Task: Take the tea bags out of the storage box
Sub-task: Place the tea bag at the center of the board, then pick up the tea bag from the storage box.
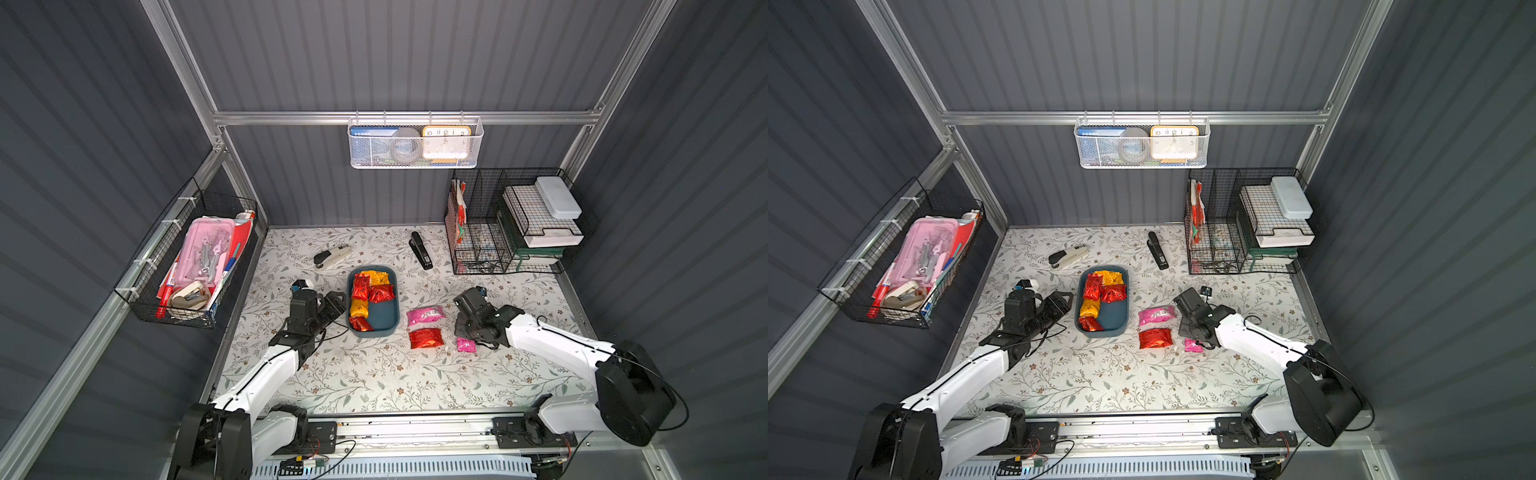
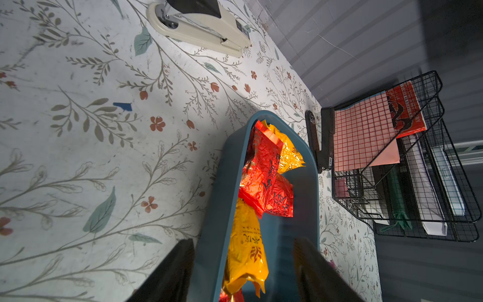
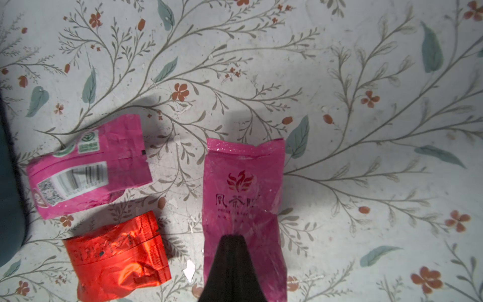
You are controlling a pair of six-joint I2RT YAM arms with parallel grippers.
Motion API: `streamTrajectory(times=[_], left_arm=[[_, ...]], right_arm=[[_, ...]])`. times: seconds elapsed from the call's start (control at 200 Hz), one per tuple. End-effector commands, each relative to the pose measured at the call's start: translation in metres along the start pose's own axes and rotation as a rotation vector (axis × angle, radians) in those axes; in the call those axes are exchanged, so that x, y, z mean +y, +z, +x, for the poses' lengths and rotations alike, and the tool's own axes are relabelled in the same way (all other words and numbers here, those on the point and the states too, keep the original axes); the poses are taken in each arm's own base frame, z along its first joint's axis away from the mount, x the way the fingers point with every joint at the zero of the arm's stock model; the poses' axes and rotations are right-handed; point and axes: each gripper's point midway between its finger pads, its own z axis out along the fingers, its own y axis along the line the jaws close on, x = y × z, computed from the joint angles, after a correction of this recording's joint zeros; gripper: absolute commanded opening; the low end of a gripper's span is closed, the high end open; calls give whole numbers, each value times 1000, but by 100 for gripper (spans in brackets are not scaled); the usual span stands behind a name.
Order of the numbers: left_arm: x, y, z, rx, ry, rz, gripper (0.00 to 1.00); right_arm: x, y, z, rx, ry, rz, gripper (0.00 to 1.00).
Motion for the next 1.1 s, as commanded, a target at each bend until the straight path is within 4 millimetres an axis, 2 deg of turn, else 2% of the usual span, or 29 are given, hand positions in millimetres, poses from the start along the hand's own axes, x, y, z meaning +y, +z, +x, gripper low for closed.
streamTrajectory(times=[0.0,0.025,0.14,0.235,0.365,0.52,0.645,0.785,0.87,0.985,1.095], left_arm=[[-6,-1,-3,-4,26,19,66],[-5,-1,-3,-3,25,18,66],[-5,0,-2,0,26,20,66],[-6,0,-3,-1,26,22,66],[-7,0,-4,-4,27,27,66],[-9,-1,-5,-11,27,34,65],[-8,0,-5,-9,22,31,66],[-6,1,-4,-7,19,27,66],[-8,1,-5,-7,20,30,66],[-8,2,-3,4,21,34,66],[-8,2,-3,6,2,32,66]], right_arm=[[1,-1,-2,-3,-9,-6,0],[0,-1,-2,-6,-10,0,0],[-3,-6,-4,-12,-21,13,19],[-5,-12,-7,-16,-39,22,28],[-2,-25,-14,-28,-66,11,31],[22,-48,-25,-48,-81,-79,32],[62,-66,-28,-77,-125,-151,33],[123,-76,-21,-84,-174,-258,35],[161,-79,-16,-75,-198,-325,37],[213,-78,-8,-56,-225,-416,47],[251,-68,1,-11,-201,-500,48]])
